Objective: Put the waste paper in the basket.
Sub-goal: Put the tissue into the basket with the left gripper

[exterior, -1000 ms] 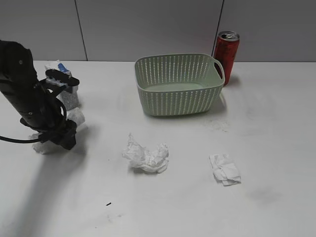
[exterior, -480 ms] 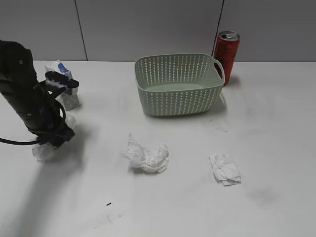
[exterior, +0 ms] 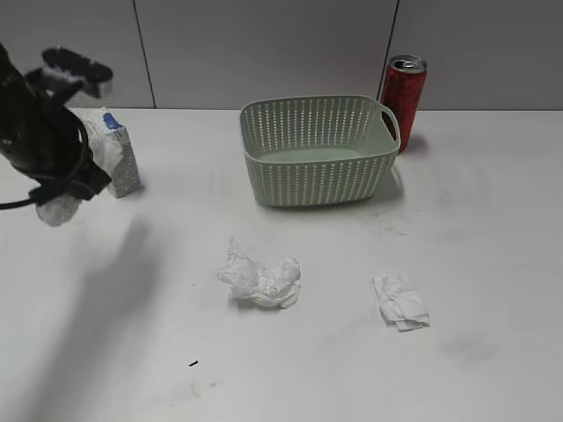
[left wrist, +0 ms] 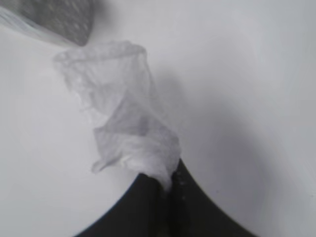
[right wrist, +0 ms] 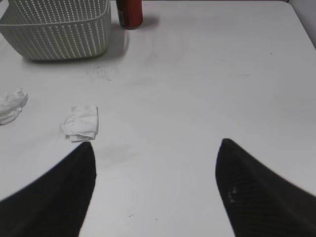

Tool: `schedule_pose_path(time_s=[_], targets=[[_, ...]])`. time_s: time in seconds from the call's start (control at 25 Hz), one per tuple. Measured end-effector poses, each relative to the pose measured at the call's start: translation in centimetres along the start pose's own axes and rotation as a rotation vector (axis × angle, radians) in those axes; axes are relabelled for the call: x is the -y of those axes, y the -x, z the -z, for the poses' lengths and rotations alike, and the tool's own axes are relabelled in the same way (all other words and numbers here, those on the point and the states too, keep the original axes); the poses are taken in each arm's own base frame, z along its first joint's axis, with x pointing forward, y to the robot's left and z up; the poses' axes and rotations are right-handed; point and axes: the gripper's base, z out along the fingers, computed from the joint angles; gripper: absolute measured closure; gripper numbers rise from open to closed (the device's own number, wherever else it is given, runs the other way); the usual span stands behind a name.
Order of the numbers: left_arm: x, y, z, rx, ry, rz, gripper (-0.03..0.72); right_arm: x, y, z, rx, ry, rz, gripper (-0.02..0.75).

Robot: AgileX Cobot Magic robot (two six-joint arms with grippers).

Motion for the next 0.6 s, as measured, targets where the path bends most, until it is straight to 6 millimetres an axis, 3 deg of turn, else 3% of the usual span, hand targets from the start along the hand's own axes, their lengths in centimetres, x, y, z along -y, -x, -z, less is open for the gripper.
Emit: schedule_pose_path(time_s=[0.16,0.4,0.52,0.6], targets=[[0.9,2.5,4.9,0.149,0.034,-0.121,0.691,0.0,0.0,0.0,0.0,0.0,-0.001,0.166],[2.0,8.1,9.3,0.336,0.063,-0.201,0.692,0.0,0.0,0.0,0.0,0.0,-0.001,0.166],[3.1,11.3,9.5,0.406,0.036,-0.226,0.692,0.0,0.0,0.0,0.0,0.0,-0.001,0.166],[4.2,13.3,8.5,0.426,0.003,-0.242,0.692,0.0,0.0,0.0,0.0,0.0,-0.001,0.166]])
